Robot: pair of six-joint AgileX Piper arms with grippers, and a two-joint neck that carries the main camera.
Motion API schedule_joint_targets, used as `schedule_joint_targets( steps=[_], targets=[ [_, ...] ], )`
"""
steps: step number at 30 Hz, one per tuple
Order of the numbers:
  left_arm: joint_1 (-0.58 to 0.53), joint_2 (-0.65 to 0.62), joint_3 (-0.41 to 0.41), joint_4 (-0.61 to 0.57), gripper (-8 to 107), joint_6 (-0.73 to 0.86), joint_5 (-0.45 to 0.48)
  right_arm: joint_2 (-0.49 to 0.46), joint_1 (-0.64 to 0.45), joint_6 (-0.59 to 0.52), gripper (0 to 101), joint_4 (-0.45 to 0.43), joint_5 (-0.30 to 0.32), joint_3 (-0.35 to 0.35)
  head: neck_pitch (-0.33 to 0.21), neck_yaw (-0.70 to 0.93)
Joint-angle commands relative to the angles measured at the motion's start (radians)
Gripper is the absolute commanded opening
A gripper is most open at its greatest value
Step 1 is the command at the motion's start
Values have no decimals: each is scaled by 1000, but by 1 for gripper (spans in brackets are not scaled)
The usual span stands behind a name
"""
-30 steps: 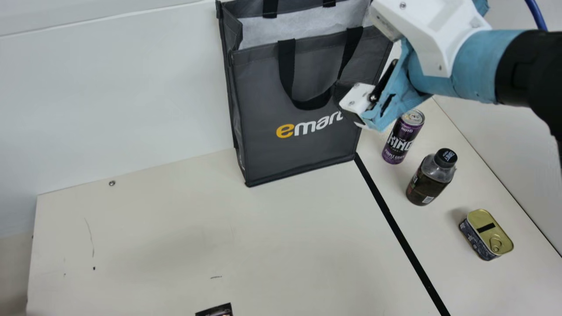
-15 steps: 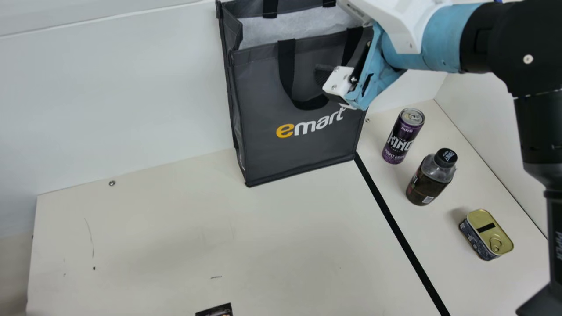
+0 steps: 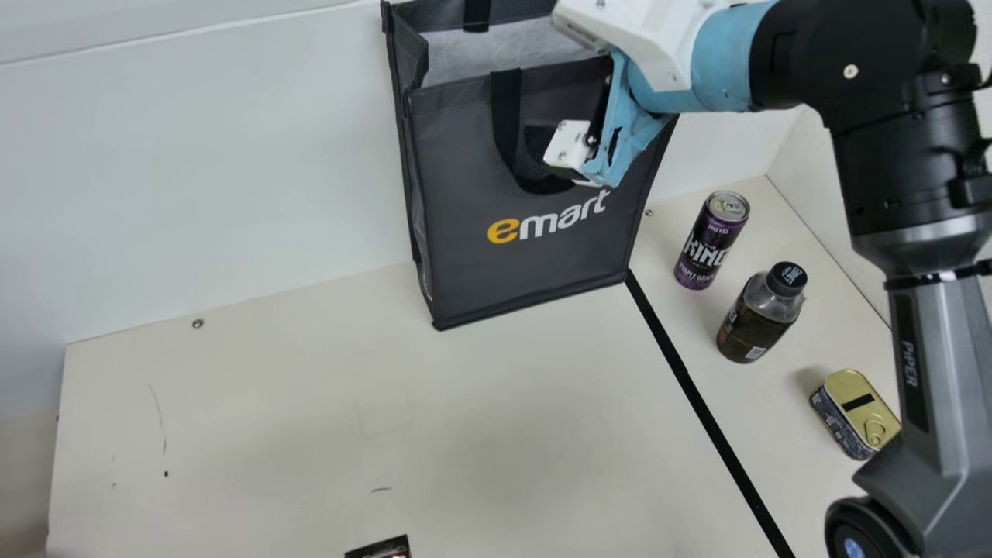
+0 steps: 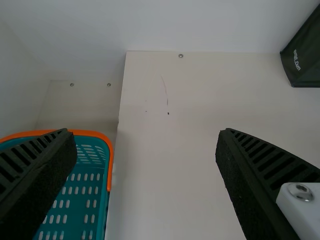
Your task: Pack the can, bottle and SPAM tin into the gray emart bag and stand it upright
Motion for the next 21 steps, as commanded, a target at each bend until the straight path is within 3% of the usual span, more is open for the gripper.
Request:
schedule_joint_targets(
  steps=[1, 18, 21],
  targets=[
    [0, 0, 0, 0, 90, 0, 0, 13, 1, -17, 95, 20, 1, -2, -21, -2],
    [0, 0, 0, 0, 90, 0, 0, 94, 18, -76, 95, 140, 1, 44, -21, -2],
    [0, 0, 0, 0, 90, 0, 0, 105, 18, -81, 75, 147, 1, 48, -21, -2]
  ],
)
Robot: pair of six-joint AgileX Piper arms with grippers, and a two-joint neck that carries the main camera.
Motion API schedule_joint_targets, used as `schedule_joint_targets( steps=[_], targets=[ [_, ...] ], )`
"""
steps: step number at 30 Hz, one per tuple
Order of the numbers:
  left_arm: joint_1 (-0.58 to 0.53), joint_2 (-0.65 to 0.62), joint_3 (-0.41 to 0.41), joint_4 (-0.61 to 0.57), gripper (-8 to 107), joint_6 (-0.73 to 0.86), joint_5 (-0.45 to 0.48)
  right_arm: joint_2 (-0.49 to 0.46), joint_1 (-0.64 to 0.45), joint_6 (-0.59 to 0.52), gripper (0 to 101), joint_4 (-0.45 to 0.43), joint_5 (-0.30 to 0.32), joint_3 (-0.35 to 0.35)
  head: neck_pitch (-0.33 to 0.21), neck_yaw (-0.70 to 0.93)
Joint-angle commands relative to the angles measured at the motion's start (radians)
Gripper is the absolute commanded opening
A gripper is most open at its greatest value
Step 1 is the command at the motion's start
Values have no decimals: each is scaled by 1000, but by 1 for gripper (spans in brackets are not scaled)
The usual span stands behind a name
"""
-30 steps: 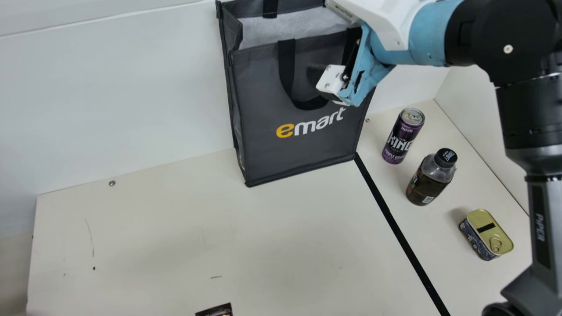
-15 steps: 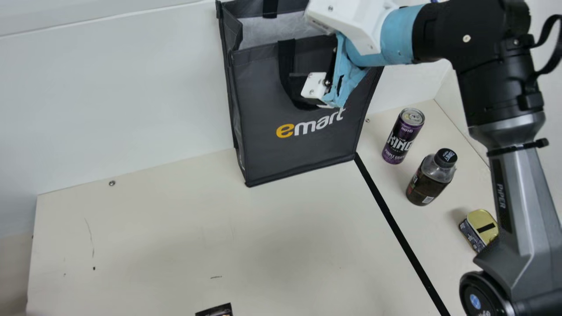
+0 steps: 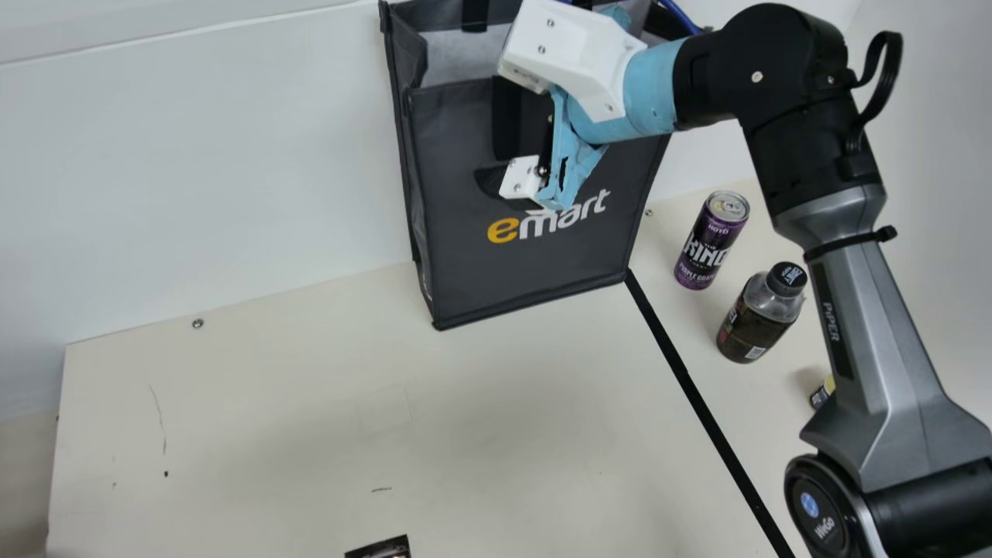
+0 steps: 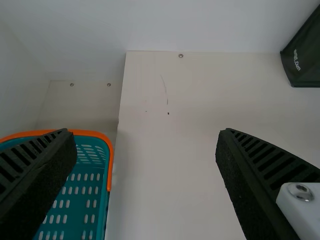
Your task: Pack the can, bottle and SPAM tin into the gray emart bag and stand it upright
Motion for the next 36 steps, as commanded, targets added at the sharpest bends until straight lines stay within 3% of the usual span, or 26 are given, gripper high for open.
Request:
schedule_joint_targets(
  steps=[1, 11, 24, 36],
  targets=[
    [0, 0, 0, 0, 90, 0, 0, 4, 0, -3, 68, 5, 1, 0, -21, -1],
    [0, 0, 0, 0, 90, 0, 0, 25, -10, -20, 1, 23, 1, 0, -21, -1],
    [0, 0, 0, 0, 90, 0, 0, 49, -27, -60, 0, 43, 1, -45, -21, -1],
    [0, 0, 0, 0, 90, 0, 0, -11, -35, -16, 0, 28, 1, -43, -21, -1]
  ],
)
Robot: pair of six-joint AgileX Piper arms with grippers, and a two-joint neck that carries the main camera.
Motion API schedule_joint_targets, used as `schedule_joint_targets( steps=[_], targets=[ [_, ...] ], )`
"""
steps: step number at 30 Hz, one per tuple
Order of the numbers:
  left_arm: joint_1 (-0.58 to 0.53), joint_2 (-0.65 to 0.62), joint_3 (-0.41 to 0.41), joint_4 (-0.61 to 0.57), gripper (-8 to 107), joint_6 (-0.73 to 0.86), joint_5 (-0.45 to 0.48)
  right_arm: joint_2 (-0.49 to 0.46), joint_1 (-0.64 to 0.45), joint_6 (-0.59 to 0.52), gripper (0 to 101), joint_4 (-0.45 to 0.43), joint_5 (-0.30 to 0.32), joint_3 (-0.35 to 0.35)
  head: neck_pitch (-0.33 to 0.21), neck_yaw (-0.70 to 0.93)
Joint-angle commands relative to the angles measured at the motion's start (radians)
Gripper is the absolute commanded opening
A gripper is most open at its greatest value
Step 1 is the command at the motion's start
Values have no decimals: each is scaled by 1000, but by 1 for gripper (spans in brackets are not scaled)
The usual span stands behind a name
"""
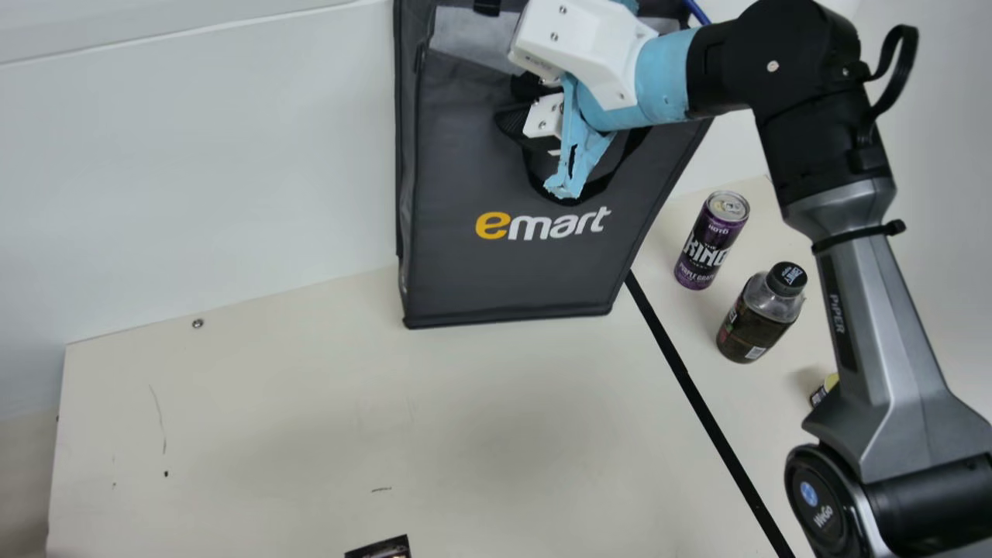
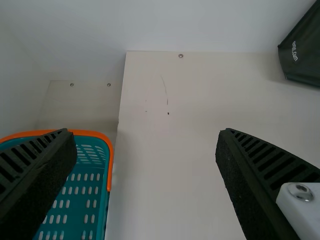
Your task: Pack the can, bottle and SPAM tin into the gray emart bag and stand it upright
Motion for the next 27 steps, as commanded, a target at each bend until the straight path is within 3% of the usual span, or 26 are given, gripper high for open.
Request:
schedule_joint_targets(
  steps=[1, 27],
  targets=[
    [0, 0, 0, 0, 90, 0, 0, -15, -1, 13, 0, -4, -1, 7, -21, -1],
    [0, 0, 0, 2, 90, 0, 0, -290, 33, 64, 0, -26, -1, 202, -21, -1]
  ],
)
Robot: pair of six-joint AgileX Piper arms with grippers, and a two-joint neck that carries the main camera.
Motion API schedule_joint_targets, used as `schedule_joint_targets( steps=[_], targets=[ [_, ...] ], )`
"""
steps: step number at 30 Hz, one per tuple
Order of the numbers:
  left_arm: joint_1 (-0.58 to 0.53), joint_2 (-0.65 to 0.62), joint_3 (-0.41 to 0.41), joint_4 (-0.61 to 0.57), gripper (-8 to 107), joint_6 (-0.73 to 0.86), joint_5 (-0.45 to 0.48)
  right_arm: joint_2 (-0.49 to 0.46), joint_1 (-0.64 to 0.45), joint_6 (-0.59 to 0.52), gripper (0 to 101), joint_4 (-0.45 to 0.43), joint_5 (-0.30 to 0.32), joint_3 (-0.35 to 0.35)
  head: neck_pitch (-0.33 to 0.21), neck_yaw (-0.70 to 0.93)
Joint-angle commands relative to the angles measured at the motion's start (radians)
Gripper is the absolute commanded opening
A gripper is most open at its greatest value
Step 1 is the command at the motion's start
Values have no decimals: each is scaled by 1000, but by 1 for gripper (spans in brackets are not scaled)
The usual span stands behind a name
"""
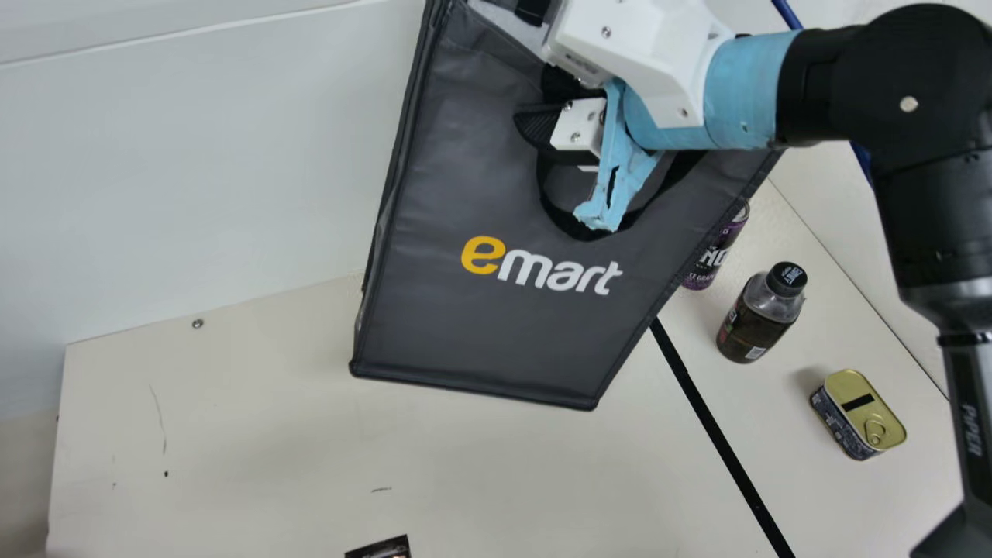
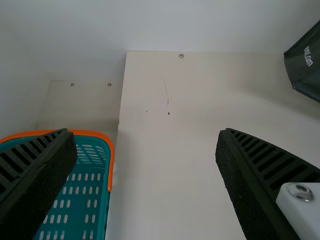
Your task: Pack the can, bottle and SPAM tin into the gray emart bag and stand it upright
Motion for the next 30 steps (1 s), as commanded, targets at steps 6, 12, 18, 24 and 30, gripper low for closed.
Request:
schedule_joint_targets(
  steps=[6, 12, 18, 24, 30],
  targets=[
    [0, 0, 0, 0, 90, 0, 0, -77, 24, 1, 0, -15, -1, 56, -23, -1],
    [0, 0, 0, 0, 90, 0, 0, -135, 51, 6, 0, -38, -1, 102, -23, -1],
    [0, 0, 0, 0, 90, 0, 0, -183, 72, 13, 0, -61, -1, 149, -23, -1],
    [0, 0, 0, 0, 90, 0, 0, -227, 96, 19, 0, -83, -1, 208, -23, -1],
    [0, 0, 0, 0, 90, 0, 0, -268, 130, 28, 0, -110, -1, 282, -23, -1]
  ],
)
